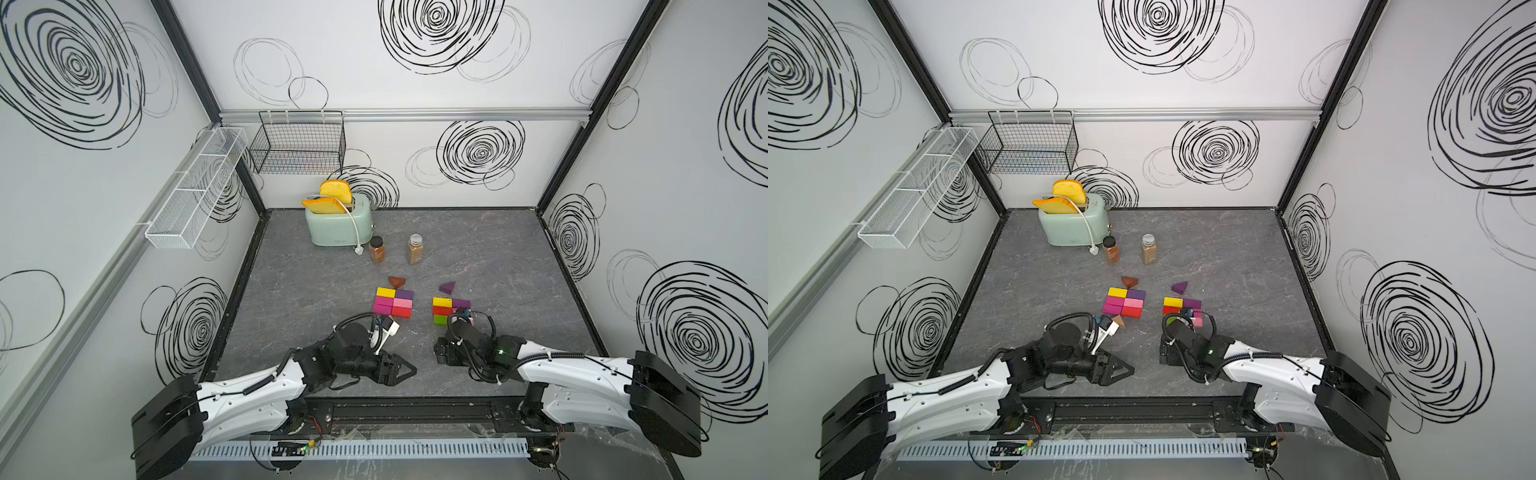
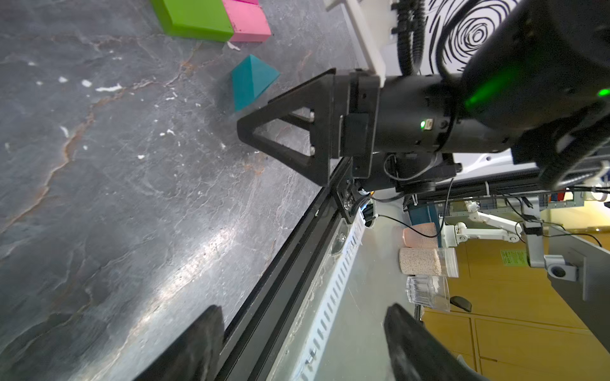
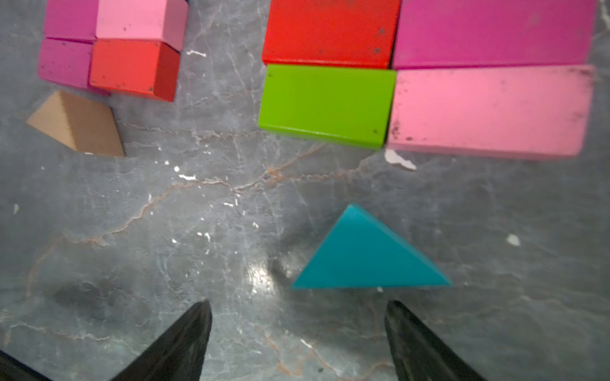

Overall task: Assemble a piece of candy with building blocks
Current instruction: Place the building block at the center of the board, then assemble the building block at the center of the board.

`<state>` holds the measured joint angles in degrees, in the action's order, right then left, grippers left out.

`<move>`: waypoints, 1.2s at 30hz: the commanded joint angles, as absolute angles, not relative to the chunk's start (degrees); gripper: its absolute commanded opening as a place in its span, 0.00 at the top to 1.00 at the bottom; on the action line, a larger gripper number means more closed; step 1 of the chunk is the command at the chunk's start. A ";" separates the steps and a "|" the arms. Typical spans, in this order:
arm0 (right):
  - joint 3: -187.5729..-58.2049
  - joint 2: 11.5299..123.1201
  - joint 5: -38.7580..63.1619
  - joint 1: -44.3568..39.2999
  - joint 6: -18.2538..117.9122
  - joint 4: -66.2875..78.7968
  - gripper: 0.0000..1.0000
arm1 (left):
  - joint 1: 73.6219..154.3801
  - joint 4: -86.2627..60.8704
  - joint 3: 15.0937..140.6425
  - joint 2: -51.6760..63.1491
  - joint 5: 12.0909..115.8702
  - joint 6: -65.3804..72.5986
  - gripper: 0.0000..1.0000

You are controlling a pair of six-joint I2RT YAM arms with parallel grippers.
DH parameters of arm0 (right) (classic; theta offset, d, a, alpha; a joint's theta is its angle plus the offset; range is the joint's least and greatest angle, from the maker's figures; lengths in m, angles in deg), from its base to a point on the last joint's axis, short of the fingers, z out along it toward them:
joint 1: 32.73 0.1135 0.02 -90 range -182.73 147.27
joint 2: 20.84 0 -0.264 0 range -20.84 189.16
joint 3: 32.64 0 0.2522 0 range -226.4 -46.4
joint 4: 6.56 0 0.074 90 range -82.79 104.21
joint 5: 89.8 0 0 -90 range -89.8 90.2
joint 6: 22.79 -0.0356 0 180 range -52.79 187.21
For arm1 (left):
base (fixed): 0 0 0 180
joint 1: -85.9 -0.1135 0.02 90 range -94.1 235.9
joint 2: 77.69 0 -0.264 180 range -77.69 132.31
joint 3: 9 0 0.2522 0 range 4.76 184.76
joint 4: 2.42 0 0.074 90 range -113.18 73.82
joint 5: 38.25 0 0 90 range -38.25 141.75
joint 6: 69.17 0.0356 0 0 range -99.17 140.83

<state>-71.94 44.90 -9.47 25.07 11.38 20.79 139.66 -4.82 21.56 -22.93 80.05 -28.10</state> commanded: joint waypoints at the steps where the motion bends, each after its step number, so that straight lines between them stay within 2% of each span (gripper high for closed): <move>1: -71.37 46.25 -6.12 24.07 13.41 15.29 0.14 | 138.58 -3.10 21.12 -22.56 78.98 -29.36 0.19; 16: -69.15 47.63 -4.87 22.39 14.16 9.35 0.14 | 137.41 -2.56 21.08 -21.61 79.50 -29.24 0.19; 29: -69.76 49.04 -5.27 21.71 15.45 10.51 0.14 | 137.32 -0.82 21.37 -19.55 80.13 -29.60 0.19; 32: -71.13 47.64 -5.45 22.59 15.53 13.74 0.14 | 137.32 -1.03 21.48 -19.45 80.10 -29.53 0.19; 36: -79.35 43.07 -11.71 27.94 15.84 26.68 0.09 | 137.23 -2.16 21.88 -19.85 80.05 -29.03 0.19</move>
